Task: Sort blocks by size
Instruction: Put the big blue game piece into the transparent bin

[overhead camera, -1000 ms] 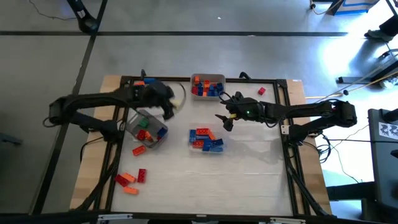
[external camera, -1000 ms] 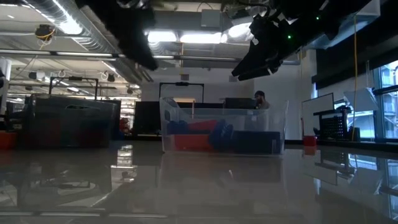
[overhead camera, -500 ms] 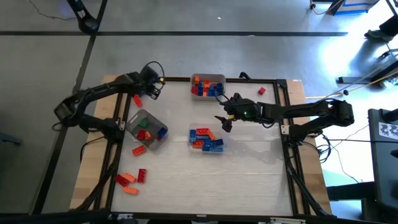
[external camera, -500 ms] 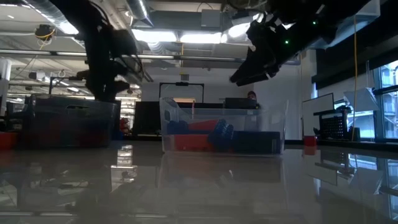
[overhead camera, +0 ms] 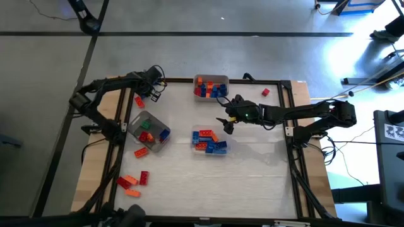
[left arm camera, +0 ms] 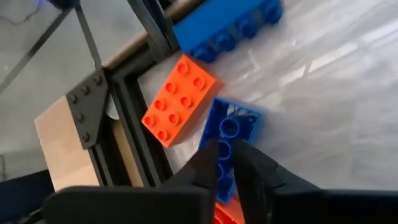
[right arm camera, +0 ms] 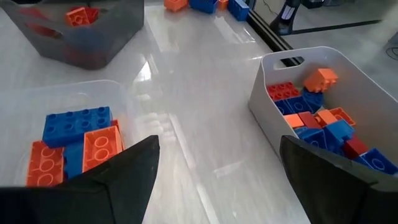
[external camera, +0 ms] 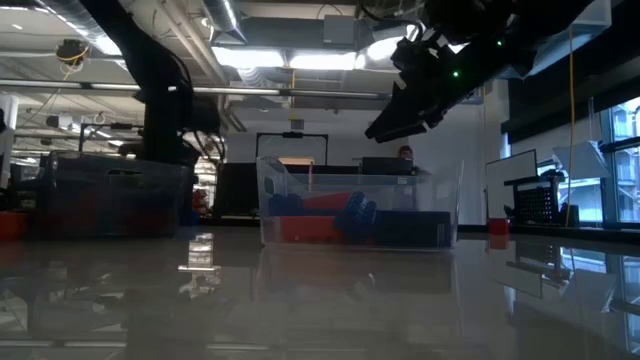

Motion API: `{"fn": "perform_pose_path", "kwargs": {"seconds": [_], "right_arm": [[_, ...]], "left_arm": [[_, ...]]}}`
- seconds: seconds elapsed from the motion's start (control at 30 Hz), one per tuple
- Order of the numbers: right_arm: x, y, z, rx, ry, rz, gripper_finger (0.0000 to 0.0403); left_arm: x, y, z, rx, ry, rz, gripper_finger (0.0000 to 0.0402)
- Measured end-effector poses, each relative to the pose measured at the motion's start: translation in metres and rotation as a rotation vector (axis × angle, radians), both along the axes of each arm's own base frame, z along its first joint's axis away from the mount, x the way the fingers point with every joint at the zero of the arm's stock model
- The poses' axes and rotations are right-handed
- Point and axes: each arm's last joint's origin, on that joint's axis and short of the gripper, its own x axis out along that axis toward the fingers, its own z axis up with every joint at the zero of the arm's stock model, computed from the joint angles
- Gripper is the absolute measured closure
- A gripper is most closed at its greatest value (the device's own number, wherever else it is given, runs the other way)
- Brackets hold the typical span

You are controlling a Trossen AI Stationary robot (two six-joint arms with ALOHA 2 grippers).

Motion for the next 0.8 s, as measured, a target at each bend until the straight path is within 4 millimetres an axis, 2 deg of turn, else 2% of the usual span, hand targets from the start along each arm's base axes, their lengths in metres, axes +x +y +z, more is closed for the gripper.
{"fn": "perform_pose_path", "kwargs": {"seconds": [0.17,0.67,0.8], "right_arm": [[0.000,0.000,0.000,-0.003,0.001,0.006,0.0072],[0.000,0.000,0.000,-0.004,-0.001,0.008,0.0072],[0.000,0.000,0.000,-0.004,-0.001,0.008,0.0072]], "left_arm": [[-0.002,0.007,-0.016,-0.042,0.062,0.008,0.0398],[0.002,0.008,-0.014,-0.031,0.083,-0.054,0.0400],[0.003,0.007,-0.014,-0.071,0.082,-0.126,0.0399]]}}
